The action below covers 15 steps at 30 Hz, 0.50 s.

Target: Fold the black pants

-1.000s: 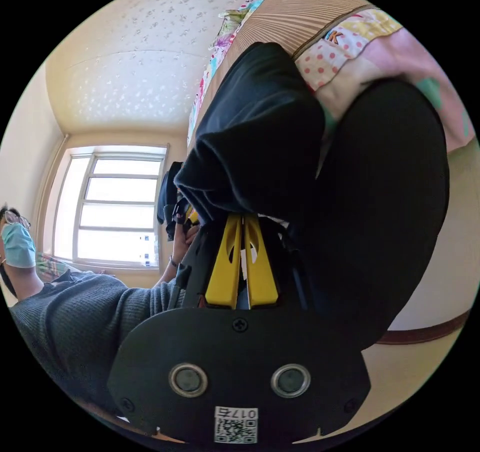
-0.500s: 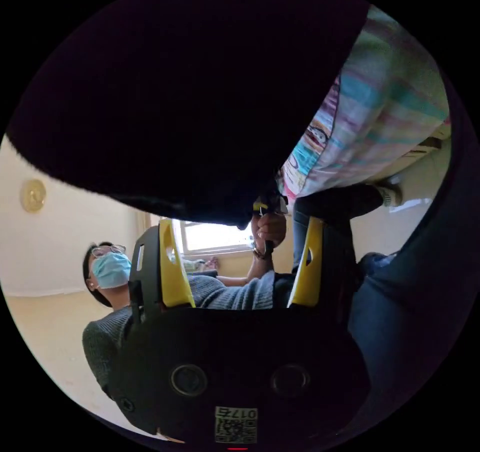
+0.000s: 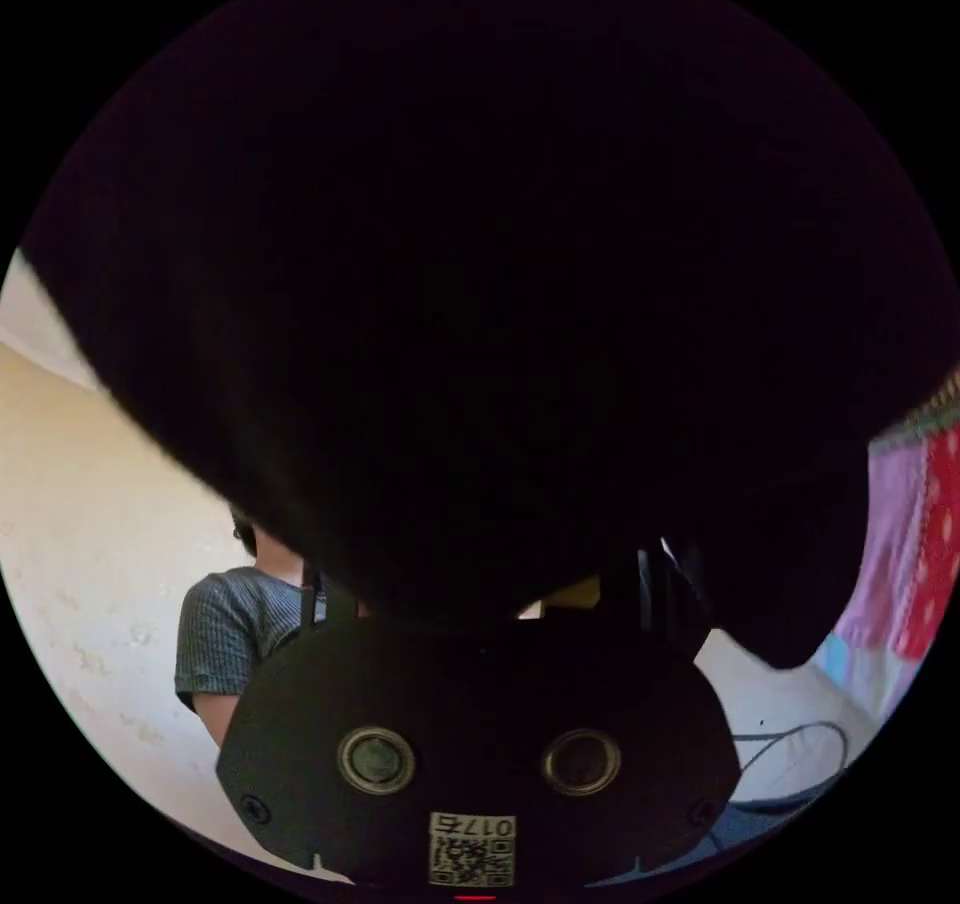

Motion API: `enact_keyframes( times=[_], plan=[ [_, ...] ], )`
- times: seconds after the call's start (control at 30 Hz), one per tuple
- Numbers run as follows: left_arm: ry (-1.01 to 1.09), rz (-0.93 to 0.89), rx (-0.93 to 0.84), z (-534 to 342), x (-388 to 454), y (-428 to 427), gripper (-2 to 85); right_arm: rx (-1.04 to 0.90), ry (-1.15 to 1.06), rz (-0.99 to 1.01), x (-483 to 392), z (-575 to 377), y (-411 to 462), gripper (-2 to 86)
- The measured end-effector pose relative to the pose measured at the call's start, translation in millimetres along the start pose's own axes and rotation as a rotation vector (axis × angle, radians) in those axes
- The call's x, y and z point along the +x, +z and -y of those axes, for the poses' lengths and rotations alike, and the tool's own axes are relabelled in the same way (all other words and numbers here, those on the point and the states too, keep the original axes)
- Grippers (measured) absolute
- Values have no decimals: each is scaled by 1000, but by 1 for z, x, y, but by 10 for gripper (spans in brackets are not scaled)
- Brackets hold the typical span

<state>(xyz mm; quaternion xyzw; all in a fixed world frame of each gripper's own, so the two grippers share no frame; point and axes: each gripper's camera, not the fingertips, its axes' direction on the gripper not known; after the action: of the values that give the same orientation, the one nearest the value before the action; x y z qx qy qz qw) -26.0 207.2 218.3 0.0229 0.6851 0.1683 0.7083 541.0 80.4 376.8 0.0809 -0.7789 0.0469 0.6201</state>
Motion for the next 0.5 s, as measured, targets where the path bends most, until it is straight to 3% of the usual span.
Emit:
enact_keyframes(
  times=[0.17, 0.37, 0.43, 0.5],
  plan=[
    [86, 284, 229, -20, 90, -124, 62, -357, -160, 150, 0, 91, 164, 218],
    [91, 671, 552, -42, 177, -306, 64, -713, -334, 428, 18, 191, 445, 200],
    [-24, 746, 652, -50, 177, -384, 64, -803, -255, 344, 49, 212, 539, 196],
    [-161, 750, 703, -64, 147, -436, 64, -773, -74, 160, 92, 213, 574, 193]
  ],
)
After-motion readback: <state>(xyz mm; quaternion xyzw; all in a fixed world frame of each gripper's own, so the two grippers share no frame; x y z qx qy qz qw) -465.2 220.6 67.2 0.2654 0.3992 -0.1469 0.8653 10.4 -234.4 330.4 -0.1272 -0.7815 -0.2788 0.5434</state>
